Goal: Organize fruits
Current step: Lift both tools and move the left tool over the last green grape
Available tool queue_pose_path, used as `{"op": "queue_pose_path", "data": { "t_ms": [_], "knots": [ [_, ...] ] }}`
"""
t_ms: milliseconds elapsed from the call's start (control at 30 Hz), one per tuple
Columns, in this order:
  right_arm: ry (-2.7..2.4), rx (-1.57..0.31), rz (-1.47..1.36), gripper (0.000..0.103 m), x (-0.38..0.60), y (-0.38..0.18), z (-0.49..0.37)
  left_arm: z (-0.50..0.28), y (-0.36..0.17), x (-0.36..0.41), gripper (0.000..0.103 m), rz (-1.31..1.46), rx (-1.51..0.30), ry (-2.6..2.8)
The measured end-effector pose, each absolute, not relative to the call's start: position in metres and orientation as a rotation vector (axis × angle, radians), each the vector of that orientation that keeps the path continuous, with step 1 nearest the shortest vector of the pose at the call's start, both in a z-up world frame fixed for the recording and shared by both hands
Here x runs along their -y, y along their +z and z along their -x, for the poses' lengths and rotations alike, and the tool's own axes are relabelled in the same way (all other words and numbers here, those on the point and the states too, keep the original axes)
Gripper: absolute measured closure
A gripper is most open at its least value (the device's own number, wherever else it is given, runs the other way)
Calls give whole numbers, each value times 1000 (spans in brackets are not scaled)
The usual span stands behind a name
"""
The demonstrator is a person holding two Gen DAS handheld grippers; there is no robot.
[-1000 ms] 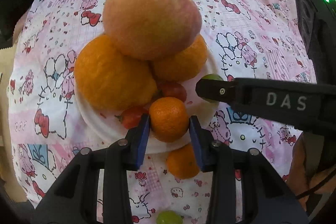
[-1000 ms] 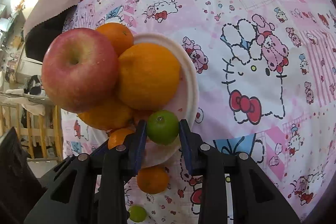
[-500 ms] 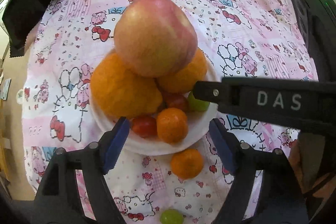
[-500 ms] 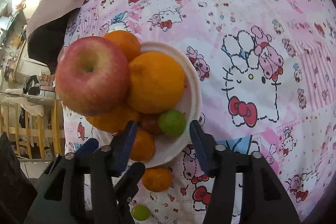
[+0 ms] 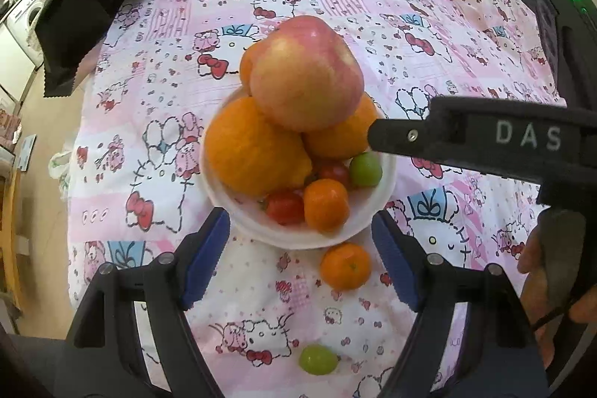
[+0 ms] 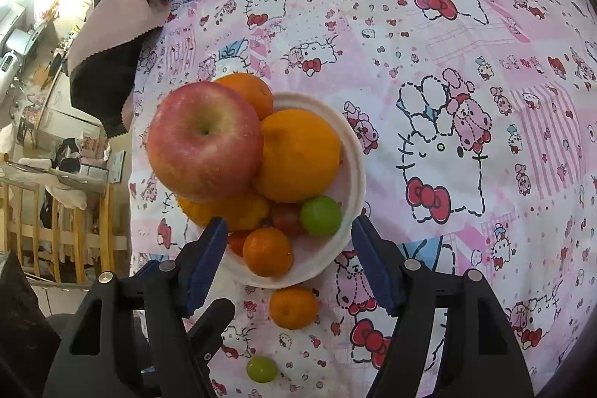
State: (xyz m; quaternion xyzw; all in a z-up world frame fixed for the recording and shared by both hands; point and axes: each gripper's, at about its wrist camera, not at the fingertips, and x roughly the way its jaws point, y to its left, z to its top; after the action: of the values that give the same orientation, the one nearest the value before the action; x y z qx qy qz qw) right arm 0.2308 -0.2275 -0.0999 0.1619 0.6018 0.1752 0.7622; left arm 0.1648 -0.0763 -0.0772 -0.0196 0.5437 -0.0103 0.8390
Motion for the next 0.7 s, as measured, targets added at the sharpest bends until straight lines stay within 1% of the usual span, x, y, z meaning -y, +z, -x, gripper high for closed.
{"op": "queue_pose_path", "data": {
  "t_ms": [300, 700],
  "knots": [
    [365, -1283, -369, 31, 241, -87, -205, -147, -63, 63, 27, 33, -1116, 2],
    [333, -1250, -398, 31, 253, -83, -160, -115, -63, 41, 27, 75, -1135, 25]
  ]
}}
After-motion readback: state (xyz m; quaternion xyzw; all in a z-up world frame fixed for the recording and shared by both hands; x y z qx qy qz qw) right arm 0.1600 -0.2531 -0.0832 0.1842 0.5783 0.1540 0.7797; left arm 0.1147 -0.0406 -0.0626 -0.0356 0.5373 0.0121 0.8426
